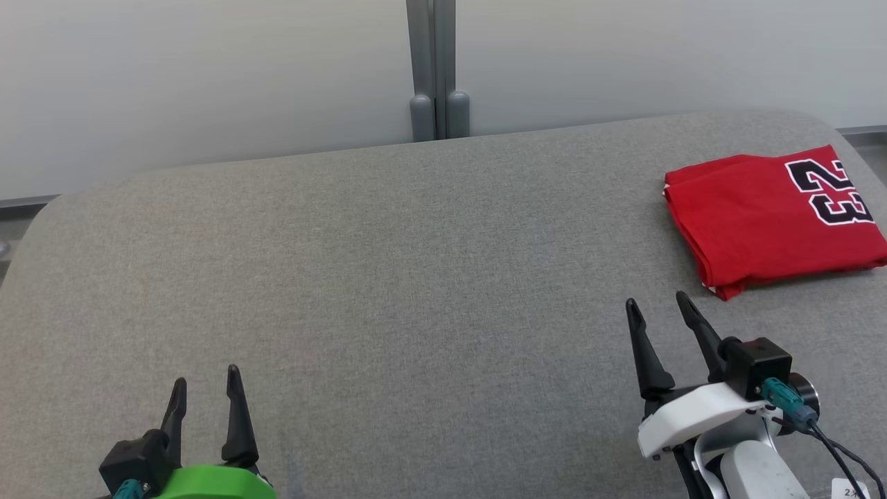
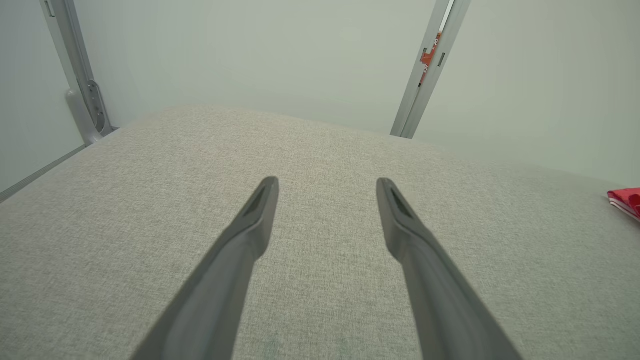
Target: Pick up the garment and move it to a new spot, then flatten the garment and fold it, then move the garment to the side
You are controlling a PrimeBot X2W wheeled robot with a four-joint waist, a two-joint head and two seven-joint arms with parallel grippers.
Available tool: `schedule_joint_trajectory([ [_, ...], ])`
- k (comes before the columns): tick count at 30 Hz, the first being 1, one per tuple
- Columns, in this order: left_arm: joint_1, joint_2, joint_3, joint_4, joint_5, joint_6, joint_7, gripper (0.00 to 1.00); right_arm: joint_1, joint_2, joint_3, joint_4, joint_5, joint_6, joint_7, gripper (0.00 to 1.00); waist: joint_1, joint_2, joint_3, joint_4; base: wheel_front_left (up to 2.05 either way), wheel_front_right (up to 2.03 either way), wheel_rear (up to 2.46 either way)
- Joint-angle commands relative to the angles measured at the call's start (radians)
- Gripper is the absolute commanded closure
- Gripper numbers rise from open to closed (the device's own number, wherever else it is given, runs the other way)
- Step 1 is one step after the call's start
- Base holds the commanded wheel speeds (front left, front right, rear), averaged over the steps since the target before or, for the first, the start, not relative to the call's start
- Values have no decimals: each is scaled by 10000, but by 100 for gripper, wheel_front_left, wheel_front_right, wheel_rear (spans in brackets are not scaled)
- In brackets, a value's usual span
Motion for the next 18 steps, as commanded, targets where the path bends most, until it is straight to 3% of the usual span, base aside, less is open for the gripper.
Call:
schedule_joint_trajectory([
  [1,158,-17,22,-79,123,-29,-32,0,162,-11,60,-31,184,-16,-55,0,0,0,-20,-3,0,0,0],
  [18,212,-92,3,-106,303,2,-33,0,299,-11,306,95,432,-16,-119,0,0,0,-67,11,0,0,0],
])
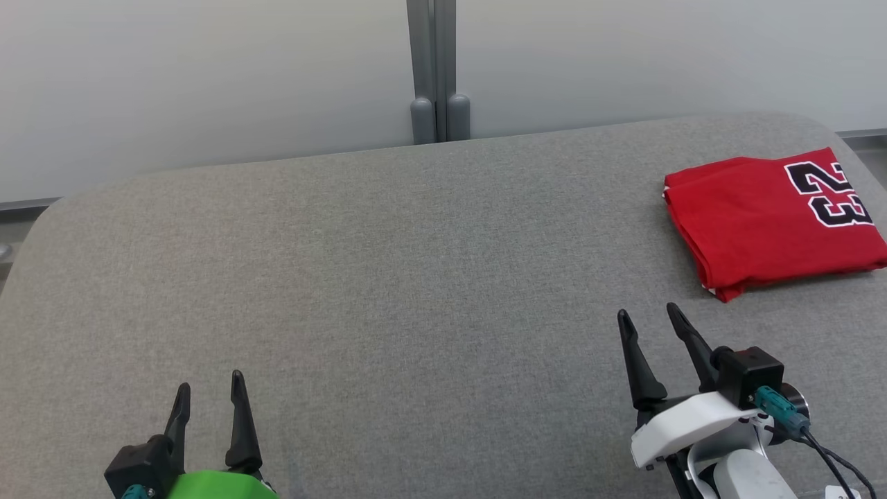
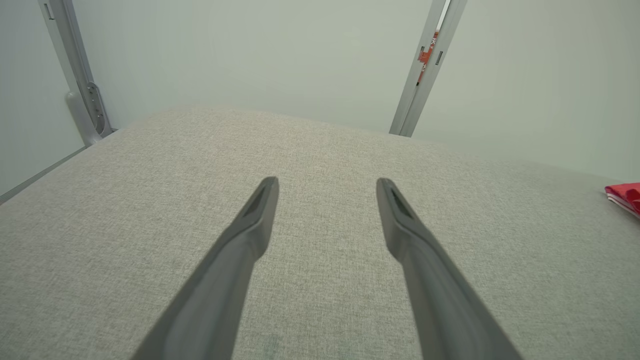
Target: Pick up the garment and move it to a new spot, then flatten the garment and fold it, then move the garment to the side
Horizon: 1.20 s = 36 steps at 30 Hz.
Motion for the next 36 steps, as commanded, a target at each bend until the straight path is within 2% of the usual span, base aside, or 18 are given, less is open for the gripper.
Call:
schedule_joint_trajectory([
  [1,44,-16,12,24,114,19,-33,0,111,-9,20,28,73,-16,-74,0,0,0,-2,9,0,0,0],
  [3,29,-20,12,56,98,37,-33,0,116,-9,56,32,83,-16,-58,0,0,0,-3,22,0,0,0],
  [4,-1,-6,6,46,8,11,0,100,30,0,56,8,37,0,-27,100,0,0,-3,24,0,0,0],
  [8,23,-28,22,314,-125,-2,103,100,173,13,63,220,158,0,-2,100,0,0,-2,28,0,0,0],
  [21,-284,-53,313,250,-2345,-249,762,100,98,-54,-252,64,2729,-1,581,100,0,0,20,38,0,0,0],
  [36,-560,-77,562,168,-4457,-482,1359,100,25,-101,-569,-81,5122,-3,1144,100,0,0,44,49,0,0,0],
])
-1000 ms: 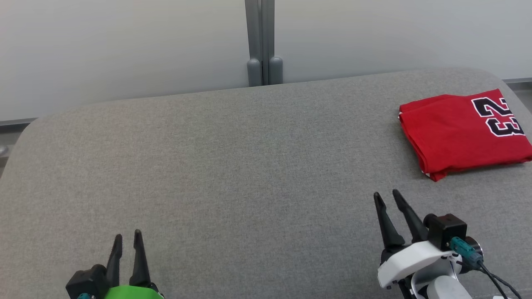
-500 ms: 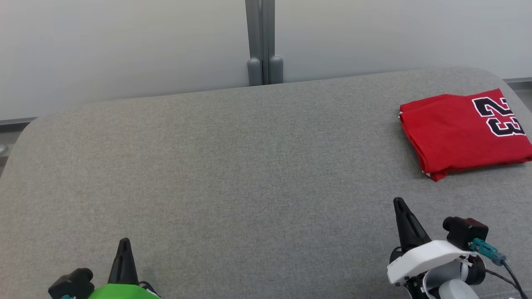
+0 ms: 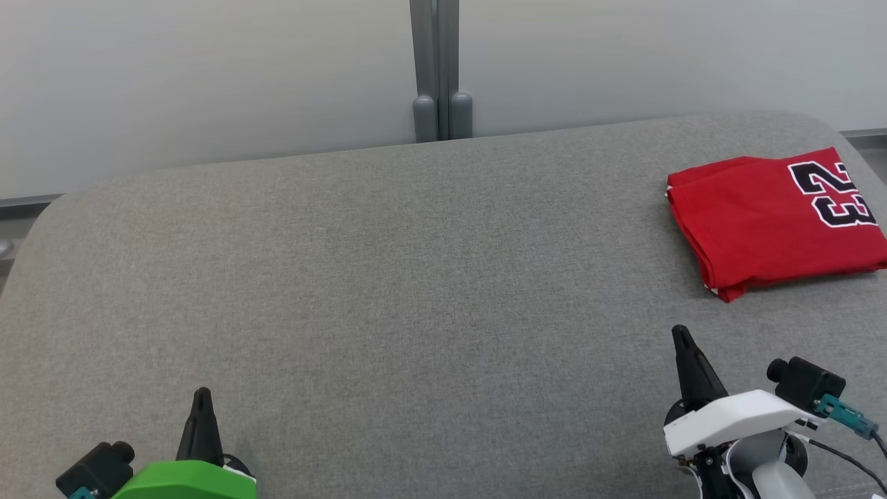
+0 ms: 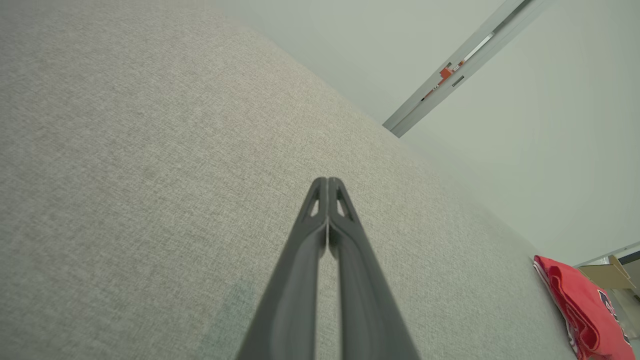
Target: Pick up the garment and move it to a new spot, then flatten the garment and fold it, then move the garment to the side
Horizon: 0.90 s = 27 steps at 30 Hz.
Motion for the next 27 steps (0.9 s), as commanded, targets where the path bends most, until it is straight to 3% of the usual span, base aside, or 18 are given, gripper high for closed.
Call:
schedule_joint_trajectory([
  [1,-348,34,100,-163,-381,-69,97,100,-250,-65,-76,-197,393,-3,90,100,0,0,2,1,0,0,0],
  [27,-734,-3,469,-249,-3312,-401,950,100,-346,-93,-565,-394,3689,-3,915,100,0,0,44,21,0,0,0],
])
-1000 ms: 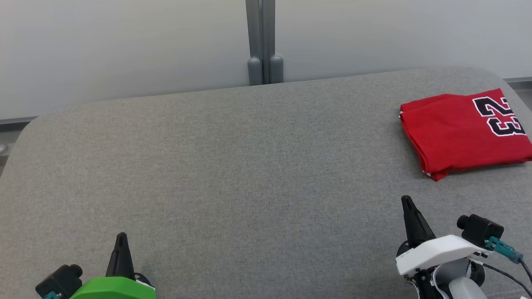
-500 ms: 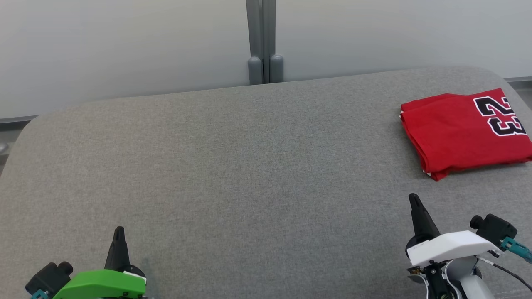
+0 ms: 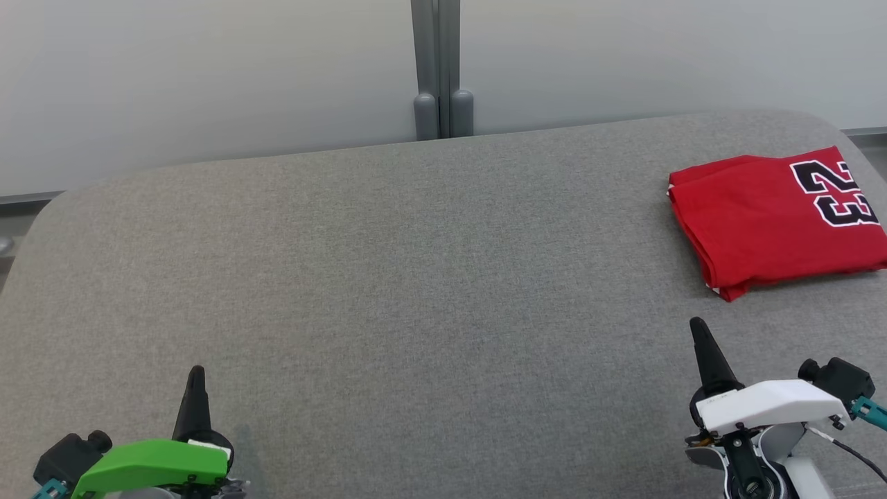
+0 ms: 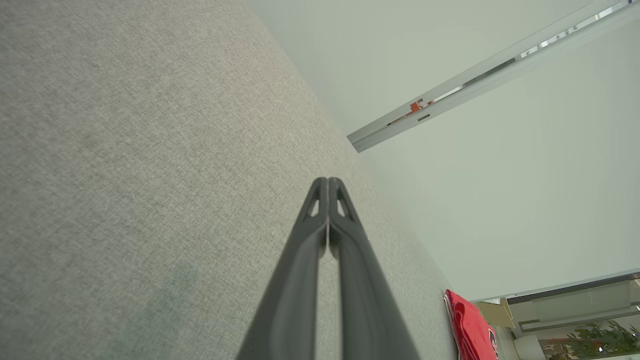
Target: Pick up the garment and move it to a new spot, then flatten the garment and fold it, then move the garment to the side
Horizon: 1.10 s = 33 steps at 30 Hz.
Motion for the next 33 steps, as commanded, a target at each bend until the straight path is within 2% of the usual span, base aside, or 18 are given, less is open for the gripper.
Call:
schedule_joint_trajectory([
  [1,-280,22,83,-116,-320,-82,62,100,-233,-53,-72,-151,318,4,87,100,0,0,2,1,0,0,0],
  [33,-634,-13,427,-196,-3031,-403,864,100,-317,-47,-570,-325,3347,4,886,100,0,0,54,26,0,0,0],
])
